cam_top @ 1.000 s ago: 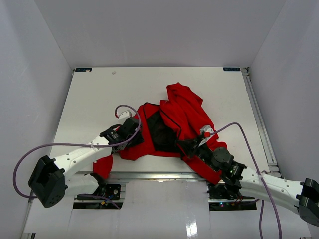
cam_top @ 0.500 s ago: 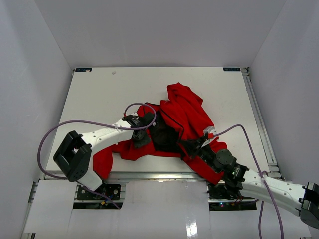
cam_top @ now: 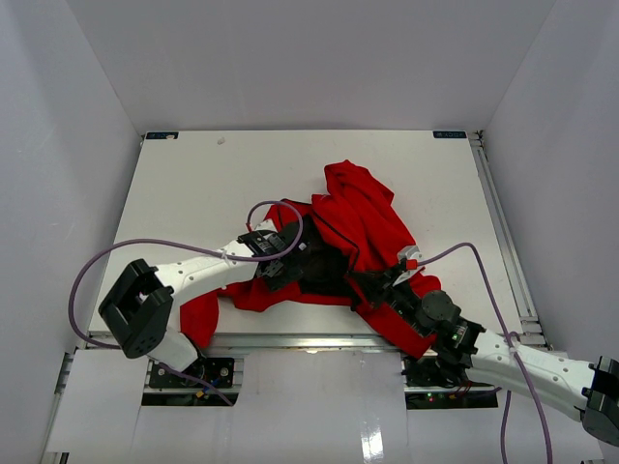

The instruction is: Zip up the jacket

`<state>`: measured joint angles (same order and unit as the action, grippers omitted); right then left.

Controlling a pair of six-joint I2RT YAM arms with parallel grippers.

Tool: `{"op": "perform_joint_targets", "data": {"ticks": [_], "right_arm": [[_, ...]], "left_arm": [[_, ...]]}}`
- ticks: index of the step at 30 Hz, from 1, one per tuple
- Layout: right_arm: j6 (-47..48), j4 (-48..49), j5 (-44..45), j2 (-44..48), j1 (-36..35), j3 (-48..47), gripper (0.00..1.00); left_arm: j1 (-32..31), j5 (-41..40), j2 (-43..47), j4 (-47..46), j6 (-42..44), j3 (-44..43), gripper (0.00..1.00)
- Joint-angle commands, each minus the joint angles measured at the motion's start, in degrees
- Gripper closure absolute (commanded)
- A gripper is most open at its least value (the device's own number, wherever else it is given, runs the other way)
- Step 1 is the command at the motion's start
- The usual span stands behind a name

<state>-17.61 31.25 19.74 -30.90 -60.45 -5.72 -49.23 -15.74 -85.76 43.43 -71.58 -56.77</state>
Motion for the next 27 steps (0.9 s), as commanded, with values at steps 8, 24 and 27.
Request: {"op": "perform_joint_targets", "data": {"ticks": [8, 24, 27], "right_arm": [[0.6, 1.2, 2.6, 1.3, -0.2, 0.1, 0.92], [0.6, 1.3, 2.2, 1.0, -0.1, -0.1, 0.92], [0.6, 1.3, 2.3, 1.1, -0.2, 0.0, 0.92]], "left_arm": [[0.1, 0.4, -5.5, -3.4, 0.3, 2.2, 0.46], [0.1, -0.2, -7.7, -3.8, 2.8, 2.8, 0.52], [0.1, 1.1, -9.9, -3.7, 3.6, 2.0, 0.52]]}}
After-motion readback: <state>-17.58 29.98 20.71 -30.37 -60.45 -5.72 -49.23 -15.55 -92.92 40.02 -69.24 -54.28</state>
